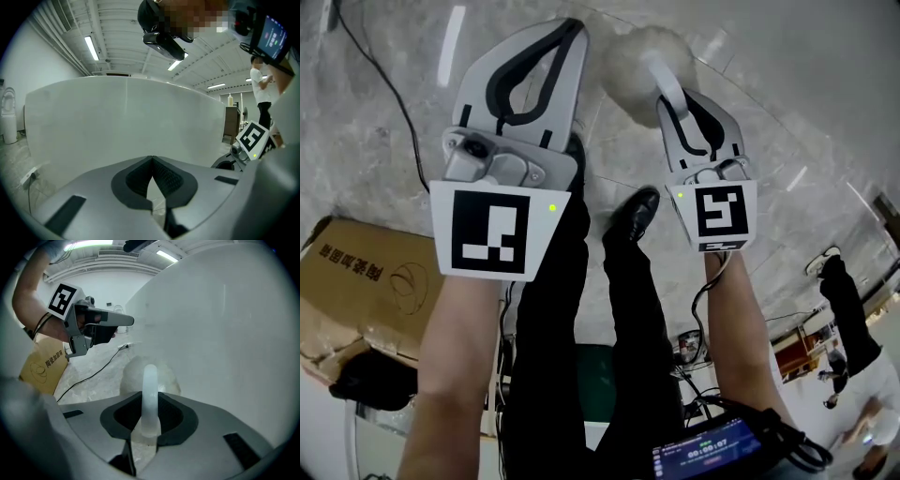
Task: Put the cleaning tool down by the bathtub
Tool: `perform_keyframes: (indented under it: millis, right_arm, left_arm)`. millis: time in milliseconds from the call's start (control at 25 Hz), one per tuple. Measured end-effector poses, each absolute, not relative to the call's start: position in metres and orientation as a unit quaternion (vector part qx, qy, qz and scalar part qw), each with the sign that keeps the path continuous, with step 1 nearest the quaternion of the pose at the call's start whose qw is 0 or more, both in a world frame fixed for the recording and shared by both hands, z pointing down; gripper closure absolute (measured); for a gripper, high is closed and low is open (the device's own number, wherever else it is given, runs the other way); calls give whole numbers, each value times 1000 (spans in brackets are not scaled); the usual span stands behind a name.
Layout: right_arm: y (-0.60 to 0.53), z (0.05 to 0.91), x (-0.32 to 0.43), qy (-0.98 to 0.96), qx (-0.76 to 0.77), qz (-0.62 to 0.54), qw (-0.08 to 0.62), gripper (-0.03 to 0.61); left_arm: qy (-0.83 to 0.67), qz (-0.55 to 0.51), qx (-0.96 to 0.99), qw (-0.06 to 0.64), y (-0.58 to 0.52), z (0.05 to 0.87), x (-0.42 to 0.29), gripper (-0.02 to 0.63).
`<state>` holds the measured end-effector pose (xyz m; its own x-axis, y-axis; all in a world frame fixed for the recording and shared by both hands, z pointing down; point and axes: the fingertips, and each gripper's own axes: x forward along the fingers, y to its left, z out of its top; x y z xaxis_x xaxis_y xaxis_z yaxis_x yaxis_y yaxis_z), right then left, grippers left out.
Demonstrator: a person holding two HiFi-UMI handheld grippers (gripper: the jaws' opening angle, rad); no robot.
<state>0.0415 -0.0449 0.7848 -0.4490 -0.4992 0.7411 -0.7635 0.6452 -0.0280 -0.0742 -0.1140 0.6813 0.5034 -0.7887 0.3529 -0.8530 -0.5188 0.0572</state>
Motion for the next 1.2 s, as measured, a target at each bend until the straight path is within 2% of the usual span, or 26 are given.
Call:
perform_keyframes:
  millis: [1200]
  right_arm:
    - [-46,882,43,-815,364,185,411,479]
  left_arm:
    - [-470,158,859,125,-108,739,-93,599]
